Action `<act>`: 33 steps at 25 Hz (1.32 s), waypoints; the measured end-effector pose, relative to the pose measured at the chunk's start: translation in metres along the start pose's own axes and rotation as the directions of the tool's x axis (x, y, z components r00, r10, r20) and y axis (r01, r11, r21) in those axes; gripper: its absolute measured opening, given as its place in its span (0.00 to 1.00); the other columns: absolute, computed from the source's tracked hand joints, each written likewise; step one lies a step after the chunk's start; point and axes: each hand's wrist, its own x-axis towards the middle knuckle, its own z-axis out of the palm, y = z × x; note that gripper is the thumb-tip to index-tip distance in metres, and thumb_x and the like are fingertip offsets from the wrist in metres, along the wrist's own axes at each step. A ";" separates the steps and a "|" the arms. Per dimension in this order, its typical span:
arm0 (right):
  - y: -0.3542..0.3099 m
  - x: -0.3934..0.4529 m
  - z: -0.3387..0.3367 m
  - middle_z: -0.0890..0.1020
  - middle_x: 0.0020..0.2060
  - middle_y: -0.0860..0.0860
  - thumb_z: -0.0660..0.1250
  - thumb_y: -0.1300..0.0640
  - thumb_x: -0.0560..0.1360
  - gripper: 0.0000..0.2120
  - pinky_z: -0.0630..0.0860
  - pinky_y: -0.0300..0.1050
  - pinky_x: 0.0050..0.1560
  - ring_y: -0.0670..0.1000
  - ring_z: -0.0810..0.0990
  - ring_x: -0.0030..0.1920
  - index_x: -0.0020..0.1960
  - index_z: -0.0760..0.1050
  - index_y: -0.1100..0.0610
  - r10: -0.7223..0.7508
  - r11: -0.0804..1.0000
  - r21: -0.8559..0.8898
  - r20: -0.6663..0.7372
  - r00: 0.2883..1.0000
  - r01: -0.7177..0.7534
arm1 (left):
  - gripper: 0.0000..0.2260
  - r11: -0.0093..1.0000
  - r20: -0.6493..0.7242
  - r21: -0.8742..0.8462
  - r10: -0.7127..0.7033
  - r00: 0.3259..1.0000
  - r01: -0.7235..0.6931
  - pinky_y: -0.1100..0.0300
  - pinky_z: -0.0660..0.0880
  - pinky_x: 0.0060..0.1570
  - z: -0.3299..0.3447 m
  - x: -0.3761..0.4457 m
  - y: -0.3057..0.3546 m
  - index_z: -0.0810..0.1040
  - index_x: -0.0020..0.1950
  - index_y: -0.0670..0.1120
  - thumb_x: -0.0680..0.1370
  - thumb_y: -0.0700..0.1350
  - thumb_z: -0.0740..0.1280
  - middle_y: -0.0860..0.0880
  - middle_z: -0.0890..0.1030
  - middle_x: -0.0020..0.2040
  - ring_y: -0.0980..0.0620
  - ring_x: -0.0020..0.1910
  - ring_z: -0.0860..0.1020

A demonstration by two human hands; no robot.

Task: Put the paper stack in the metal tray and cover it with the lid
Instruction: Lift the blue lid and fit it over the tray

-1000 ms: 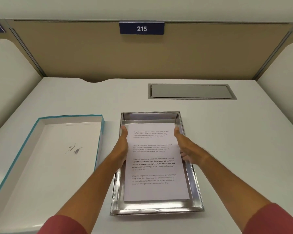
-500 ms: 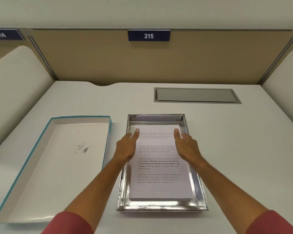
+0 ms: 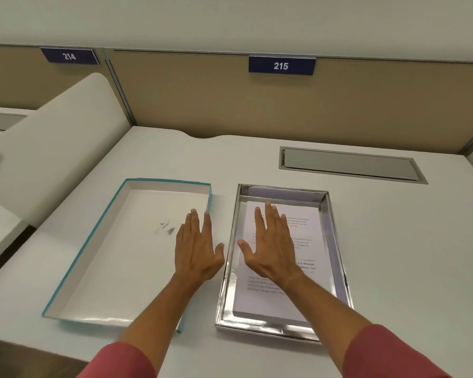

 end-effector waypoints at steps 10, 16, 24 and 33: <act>-0.033 0.003 0.022 0.46 0.80 0.59 0.54 0.34 0.74 0.44 0.43 0.58 0.79 0.58 0.44 0.80 0.80 0.45 0.58 -0.053 0.998 -0.029 0.059 0.997 0.055 | 0.14 0.997 0.005 0.022 -0.070 0.998 0.070 0.52 0.74 0.55 0.016 0.000 -0.024 0.75 0.58 0.42 0.77 0.48 0.61 0.41 0.78 0.58 0.43 0.57 0.75; -0.037 0.008 0.023 0.48 0.80 0.59 0.55 0.35 0.74 0.44 0.40 0.54 0.78 0.58 0.46 0.80 0.80 0.46 0.59 -0.037 0.999 0.008 0.025 0.999 0.036 | 0.05 0.978 -0.024 -0.167 -0.130 0.991 0.124 0.52 0.79 0.43 -0.003 0.007 -0.023 0.77 0.44 0.39 0.76 0.40 0.64 0.43 0.80 0.41 0.45 0.40 0.79; -0.051 0.033 -0.007 0.55 0.80 0.54 0.58 0.41 0.77 0.36 0.48 0.51 0.78 0.55 0.53 0.80 0.79 0.53 0.55 -0.005 0.956 0.294 -0.048 0.999 0.019 | 0.05 0.860 -0.261 -0.492 -0.291 0.920 0.132 0.59 0.70 0.40 -0.124 0.043 -0.015 0.83 0.41 0.41 0.72 0.41 0.69 0.48 0.80 0.37 0.50 0.35 0.76; -0.066 0.070 -0.041 0.71 0.73 0.54 0.66 0.51 0.78 0.27 0.67 0.52 0.72 0.55 0.69 0.72 0.74 0.66 0.56 0.183 0.608 0.762 0.138 0.973 -0.223 | 0.04 0.256 -0.044 -0.964 -0.431 0.901 0.075 0.62 0.78 0.33 -0.229 0.064 -0.026 0.82 0.37 0.45 0.71 0.41 0.74 0.50 0.84 0.33 0.54 0.31 0.81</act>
